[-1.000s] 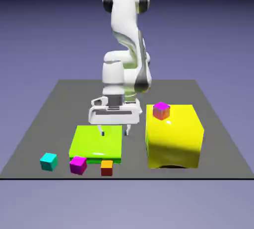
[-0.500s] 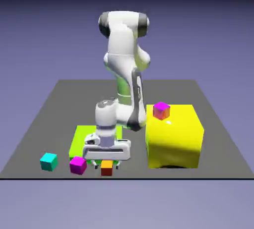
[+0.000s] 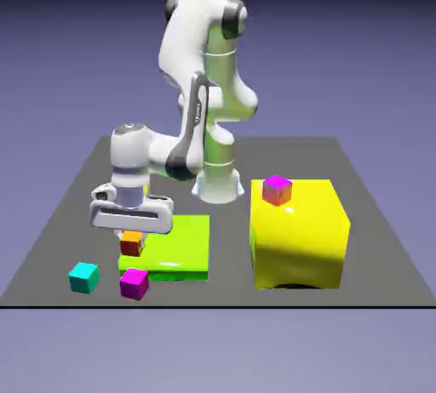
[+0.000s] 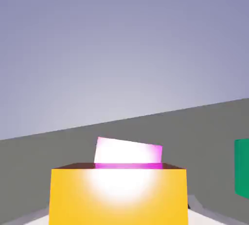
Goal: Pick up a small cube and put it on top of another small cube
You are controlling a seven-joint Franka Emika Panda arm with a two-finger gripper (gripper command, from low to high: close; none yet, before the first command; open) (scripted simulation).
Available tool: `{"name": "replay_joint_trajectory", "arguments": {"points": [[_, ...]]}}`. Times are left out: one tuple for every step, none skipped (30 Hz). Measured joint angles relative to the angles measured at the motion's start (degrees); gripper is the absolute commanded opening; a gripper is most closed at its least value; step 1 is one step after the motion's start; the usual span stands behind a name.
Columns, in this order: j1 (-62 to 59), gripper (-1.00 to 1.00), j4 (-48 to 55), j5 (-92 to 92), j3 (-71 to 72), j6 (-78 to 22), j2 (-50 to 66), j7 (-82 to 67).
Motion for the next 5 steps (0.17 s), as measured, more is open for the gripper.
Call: {"name": "replay_joint_trajectory", "arguments": {"points": [[-1.4,-1.00,0.7,1.8,1.8,1.4,2.1,-1.4],[-2.9,-1.00,1.5,3.6,3.6,2.7,4.1,-2.9],[-3.4,1.00,1.7,4.2,4.3,3.2,4.9,-3.4],[-3.4,1.00,1.7,4.3,4.3,3.3,4.9,-3.4],[-3.4,1.00,1.7,4.3,4.3,3.3,4.9,-3.4]]}}
